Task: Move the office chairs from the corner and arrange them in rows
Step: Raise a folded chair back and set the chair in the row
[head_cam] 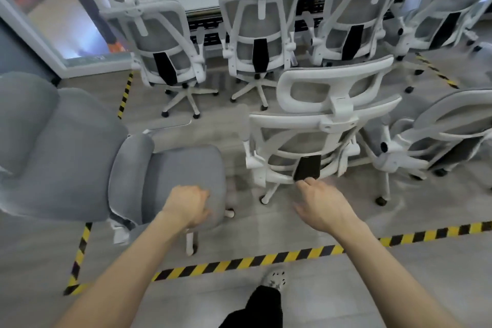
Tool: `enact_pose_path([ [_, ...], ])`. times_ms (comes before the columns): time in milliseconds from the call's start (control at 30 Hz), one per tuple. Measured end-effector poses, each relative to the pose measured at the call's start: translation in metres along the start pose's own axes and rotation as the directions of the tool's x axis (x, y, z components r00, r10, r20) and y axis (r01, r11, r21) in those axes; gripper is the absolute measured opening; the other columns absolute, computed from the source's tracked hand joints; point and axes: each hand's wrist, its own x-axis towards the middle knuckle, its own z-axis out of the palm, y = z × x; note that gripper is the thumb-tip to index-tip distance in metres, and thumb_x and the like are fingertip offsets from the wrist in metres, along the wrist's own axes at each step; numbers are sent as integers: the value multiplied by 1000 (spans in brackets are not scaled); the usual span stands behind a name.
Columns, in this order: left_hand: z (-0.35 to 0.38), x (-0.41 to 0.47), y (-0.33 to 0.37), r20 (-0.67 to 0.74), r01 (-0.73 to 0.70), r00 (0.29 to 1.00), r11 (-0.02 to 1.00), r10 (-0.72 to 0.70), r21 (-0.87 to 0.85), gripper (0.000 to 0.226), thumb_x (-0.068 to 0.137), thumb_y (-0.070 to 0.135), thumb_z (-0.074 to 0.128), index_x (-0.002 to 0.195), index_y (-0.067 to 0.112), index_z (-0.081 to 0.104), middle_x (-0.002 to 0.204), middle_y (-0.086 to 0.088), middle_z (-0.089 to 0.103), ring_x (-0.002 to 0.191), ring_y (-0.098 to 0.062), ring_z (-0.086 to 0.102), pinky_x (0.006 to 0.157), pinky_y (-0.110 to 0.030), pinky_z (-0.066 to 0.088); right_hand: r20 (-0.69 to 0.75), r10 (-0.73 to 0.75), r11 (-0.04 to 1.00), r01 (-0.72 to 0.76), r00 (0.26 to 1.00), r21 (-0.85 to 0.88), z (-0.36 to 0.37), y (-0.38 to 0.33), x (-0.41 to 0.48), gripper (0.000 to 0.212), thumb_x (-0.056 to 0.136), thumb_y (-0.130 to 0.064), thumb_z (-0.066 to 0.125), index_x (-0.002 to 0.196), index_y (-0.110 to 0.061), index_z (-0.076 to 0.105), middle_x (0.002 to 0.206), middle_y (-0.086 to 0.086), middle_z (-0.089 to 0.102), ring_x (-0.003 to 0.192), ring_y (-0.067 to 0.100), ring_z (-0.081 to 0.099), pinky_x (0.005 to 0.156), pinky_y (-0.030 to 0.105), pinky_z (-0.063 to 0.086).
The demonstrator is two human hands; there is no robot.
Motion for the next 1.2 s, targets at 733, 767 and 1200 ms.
enact_pose_path([
  [733,8,-30,-609,-424,-222,877,973,227,62,44,99,66,50,96,33,78,90,11,73,91,-20,70,100,-41,52,221,-227,940,154,949,305,99,-629,202,112,82,-91,64,162,-17,38,157,9,54,139,31,56,113,46,50],
  [767,11,-29,-624,-443,-268,862,963,247,15,46,96,67,48,97,34,79,93,13,74,94,-17,69,104,-42,51,208,-229,938,158,951,309,101,-648,206,114,79,-93,64,161,-17,40,157,8,54,139,31,56,112,45,51],
  [1200,66,16,-658,-650,-384,738,904,179,-187,45,90,46,46,97,30,88,105,17,80,117,-13,58,118,-37,38,176,-195,898,104,965,427,124,-712,241,91,98,-51,70,171,-18,27,164,6,48,140,31,55,116,40,47],
])
